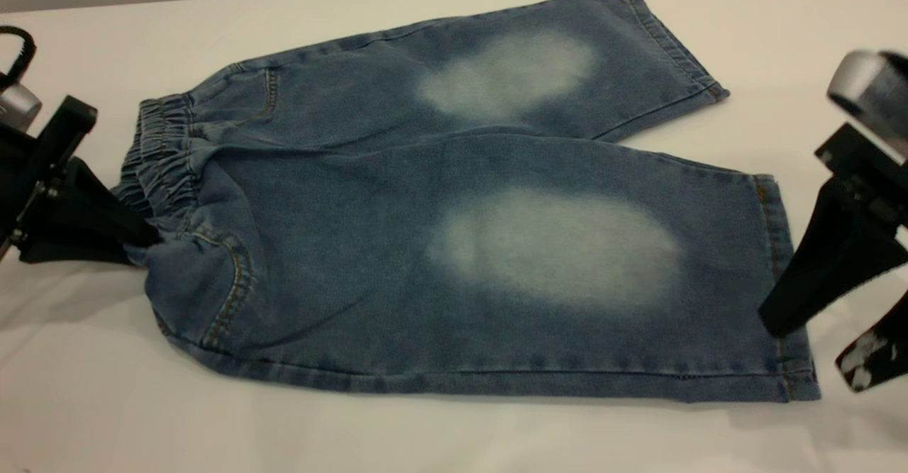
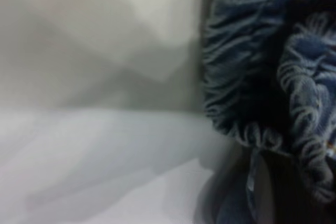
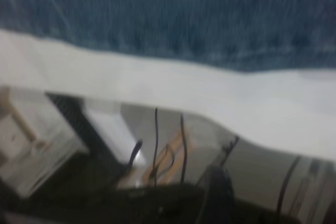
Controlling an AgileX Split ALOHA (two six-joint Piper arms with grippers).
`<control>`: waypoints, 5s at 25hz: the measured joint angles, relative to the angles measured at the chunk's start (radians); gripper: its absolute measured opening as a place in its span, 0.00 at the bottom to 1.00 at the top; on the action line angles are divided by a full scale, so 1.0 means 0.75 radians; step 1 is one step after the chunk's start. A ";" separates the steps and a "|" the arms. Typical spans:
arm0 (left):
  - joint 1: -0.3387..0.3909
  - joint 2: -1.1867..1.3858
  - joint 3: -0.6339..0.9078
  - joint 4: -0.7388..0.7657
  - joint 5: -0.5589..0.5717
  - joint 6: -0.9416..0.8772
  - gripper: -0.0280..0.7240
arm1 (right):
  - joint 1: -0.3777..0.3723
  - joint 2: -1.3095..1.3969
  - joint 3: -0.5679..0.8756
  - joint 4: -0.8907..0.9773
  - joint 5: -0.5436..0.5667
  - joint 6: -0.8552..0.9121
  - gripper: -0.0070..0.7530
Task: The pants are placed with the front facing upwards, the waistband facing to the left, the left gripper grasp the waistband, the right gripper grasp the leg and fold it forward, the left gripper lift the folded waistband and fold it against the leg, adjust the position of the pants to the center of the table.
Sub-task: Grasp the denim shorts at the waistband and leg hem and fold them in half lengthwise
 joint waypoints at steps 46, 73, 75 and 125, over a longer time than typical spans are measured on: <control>0.000 -0.001 -0.034 -0.009 0.071 0.000 0.19 | 0.002 0.252 0.000 0.131 -0.182 -0.092 0.56; 0.000 -0.001 -0.034 -0.029 0.073 0.020 0.19 | 0.002 0.396 0.001 0.349 -0.214 -0.312 0.55; 0.000 -0.001 -0.034 -0.029 0.074 0.024 0.19 | 0.002 0.392 0.001 0.391 -0.233 -0.351 0.55; 0.002 -0.310 -0.017 0.188 0.179 -0.191 0.19 | -0.040 -0.148 0.001 0.337 -0.270 -0.395 0.03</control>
